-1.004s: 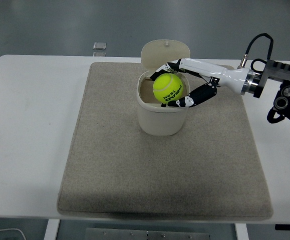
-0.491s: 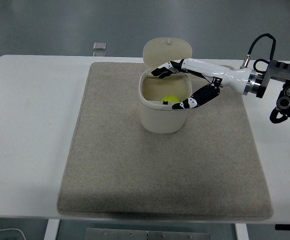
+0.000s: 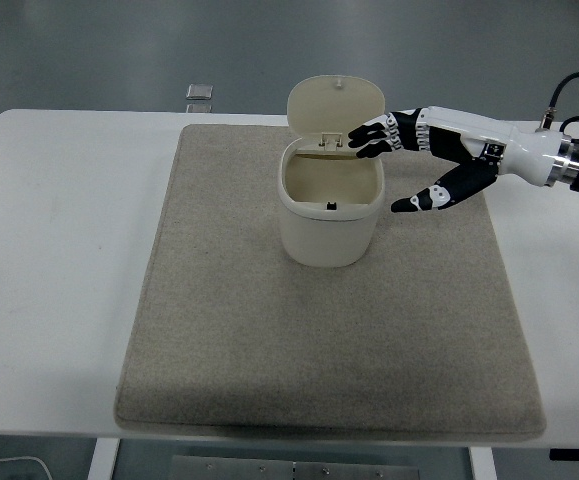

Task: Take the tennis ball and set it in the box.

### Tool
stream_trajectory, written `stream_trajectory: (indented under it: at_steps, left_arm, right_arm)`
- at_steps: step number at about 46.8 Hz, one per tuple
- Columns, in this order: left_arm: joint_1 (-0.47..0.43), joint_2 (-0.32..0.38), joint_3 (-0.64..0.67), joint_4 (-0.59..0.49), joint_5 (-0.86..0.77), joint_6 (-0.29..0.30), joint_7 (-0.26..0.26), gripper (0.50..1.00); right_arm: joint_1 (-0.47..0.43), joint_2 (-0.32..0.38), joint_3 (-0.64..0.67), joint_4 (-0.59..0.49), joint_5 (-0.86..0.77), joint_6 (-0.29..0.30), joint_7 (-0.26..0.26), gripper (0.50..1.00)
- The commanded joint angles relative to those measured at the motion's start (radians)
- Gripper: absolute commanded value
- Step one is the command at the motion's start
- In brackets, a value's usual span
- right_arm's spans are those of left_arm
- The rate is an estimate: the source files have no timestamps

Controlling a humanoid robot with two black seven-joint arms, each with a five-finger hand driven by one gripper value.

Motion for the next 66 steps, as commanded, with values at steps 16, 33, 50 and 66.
stream_trajectory:
  at_steps: [16, 33, 50, 66]
  left_arm:
    - [0.000, 0.000, -0.001, 0.000, 0.000, 0.000, 0.000, 0.992]
    - [0.000, 0.000, -0.001, 0.000, 0.000, 0.000, 0.000, 0.992]
    - [0.000, 0.000, 0.001, 0.000, 0.000, -0.001, 0.000, 0.992]
    - [0.000, 0.000, -0.001, 0.000, 0.000, 0.000, 0.000, 0.992]
  right_arm:
    - [-0.023, -0.002, -0.017, -0.215, 0.260, 0.001, -0.006, 0.858]
    - [-0.055, 0.059, -0.001, -0.366, 0.542, -0.079, -0.212, 0.856]
    - [-0.057, 0.124, 0.000, -0.387, 0.809, -0.198, -0.304, 0.856]
    - [-0.057, 0.144, 0.003, -0.387, 0.818, -0.226, -0.327, 0.856]
